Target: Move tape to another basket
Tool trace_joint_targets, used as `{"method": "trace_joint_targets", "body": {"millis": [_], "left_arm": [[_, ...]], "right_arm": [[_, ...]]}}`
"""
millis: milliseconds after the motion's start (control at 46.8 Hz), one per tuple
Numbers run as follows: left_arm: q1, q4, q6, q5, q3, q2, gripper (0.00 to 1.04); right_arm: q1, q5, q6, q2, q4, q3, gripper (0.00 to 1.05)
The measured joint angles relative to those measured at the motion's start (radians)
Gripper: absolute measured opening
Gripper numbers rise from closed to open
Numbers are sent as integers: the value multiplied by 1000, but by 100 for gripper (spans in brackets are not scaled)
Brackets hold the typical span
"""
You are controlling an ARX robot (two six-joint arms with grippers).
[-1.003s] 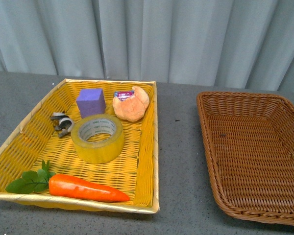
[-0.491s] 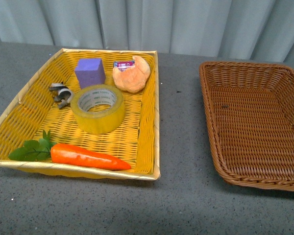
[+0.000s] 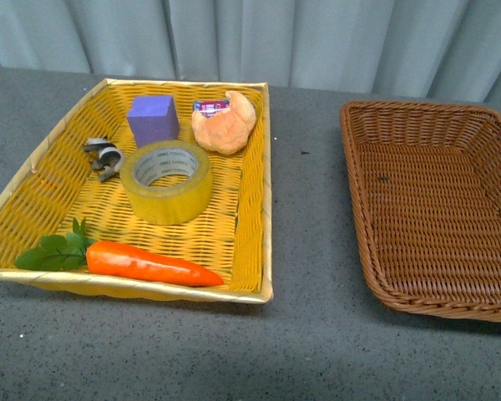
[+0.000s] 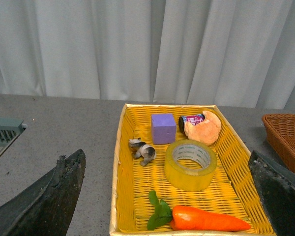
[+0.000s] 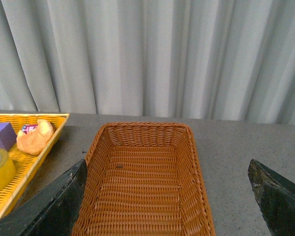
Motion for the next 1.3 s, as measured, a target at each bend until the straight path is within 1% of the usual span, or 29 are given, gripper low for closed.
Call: {"method": "trace_joint_targets", "body": {"millis": [833, 854, 875, 918, 939, 982, 1025, 1089, 1110, 1195, 1302], "left_arm": [[0, 0, 0, 0, 0, 0, 98], [-3, -3, -5, -16, 1, 3, 98], [-19, -23, -21, -69, 7, 18, 98], [-50, -37, -62, -220, 35, 117, 98], [-53, -15, -84, -259, 44, 176, 98], [-48, 34, -97, -282, 59, 270, 98], [-36, 156, -116, -268, 106, 467, 98], [-34, 299, -132, -208, 200, 732, 98], [-34, 323, -137, -193, 229, 799, 98], [-41, 367, -156, -145, 335, 1011, 98], [-55, 367, -167, -96, 472, 1260, 98]], "right_arm": [[0, 0, 0, 0, 0, 0, 96], [0, 0, 0, 0, 0, 0, 96], [0, 0, 0, 0, 0, 0, 96], [0, 0, 0, 0, 0, 0, 96], [0, 0, 0, 0, 0, 0, 96], [0, 2, 0, -1, 0, 0, 96], [-1, 0, 0, -1, 0, 0, 96], [-1, -1, 0, -1, 0, 0, 96], [-1, -1, 0, -1, 0, 0, 96], [-1, 0, 0, -1, 0, 0, 96], [-1, 0, 0, -1, 0, 0, 96]]}}
